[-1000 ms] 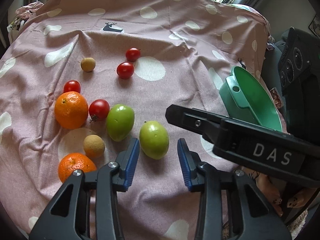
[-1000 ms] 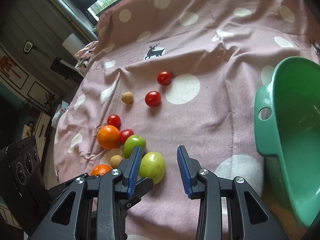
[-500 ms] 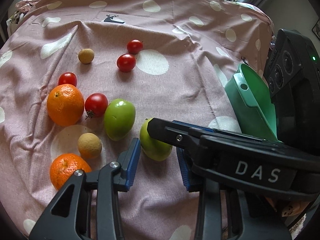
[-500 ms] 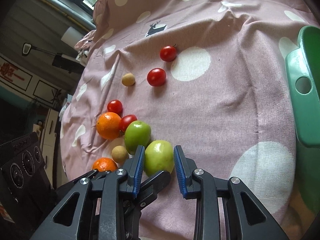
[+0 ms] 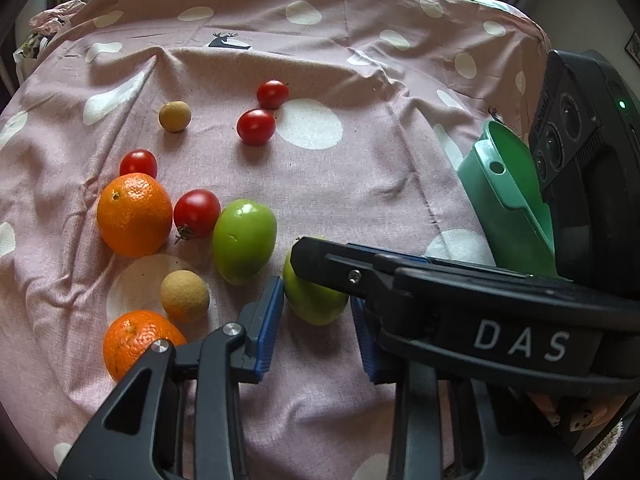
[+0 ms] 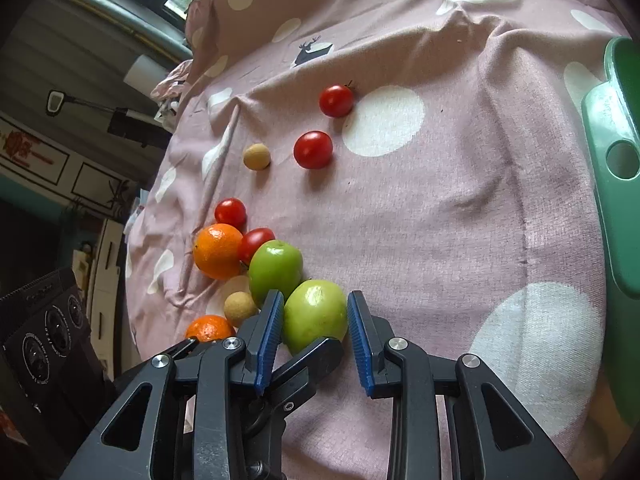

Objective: Organize fruits

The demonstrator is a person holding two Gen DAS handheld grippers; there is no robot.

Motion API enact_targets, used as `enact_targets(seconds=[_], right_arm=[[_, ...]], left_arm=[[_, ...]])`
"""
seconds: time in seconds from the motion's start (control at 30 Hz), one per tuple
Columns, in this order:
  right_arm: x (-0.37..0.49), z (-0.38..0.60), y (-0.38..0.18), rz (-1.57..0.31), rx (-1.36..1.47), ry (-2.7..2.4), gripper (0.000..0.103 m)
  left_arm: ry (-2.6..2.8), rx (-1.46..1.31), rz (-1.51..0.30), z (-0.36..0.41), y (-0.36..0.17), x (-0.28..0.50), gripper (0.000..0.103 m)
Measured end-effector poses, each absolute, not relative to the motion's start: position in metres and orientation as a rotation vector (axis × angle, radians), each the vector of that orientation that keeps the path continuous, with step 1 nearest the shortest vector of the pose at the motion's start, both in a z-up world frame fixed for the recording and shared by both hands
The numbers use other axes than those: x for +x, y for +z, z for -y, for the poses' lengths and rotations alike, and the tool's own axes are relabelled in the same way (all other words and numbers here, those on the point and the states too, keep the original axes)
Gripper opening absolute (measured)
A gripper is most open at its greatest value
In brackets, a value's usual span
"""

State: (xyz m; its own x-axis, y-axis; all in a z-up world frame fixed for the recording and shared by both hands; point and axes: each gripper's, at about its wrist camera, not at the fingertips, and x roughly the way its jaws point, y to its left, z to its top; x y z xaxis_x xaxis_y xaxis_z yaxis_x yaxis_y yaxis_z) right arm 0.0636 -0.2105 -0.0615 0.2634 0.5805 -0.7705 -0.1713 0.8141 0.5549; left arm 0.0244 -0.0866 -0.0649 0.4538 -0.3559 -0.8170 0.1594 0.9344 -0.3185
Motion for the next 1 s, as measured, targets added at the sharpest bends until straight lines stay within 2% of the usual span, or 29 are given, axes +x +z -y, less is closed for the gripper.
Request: enact_targets(seconds=[0.27, 1.0], right_arm=[[0.06, 0.21, -0.058, -1.191, 0.384, 0.532, 0.034], [0.031, 0.249, 0.018, -0.924, 0.42, 0.531, 0.035]], left_arm=[[-0.311, -0.178, -1.025, 0.087, -0.056, 0.02, 0.034], [-0.365, -0.052, -0.796, 0.131, 0.02, -0.002, 0.034]])
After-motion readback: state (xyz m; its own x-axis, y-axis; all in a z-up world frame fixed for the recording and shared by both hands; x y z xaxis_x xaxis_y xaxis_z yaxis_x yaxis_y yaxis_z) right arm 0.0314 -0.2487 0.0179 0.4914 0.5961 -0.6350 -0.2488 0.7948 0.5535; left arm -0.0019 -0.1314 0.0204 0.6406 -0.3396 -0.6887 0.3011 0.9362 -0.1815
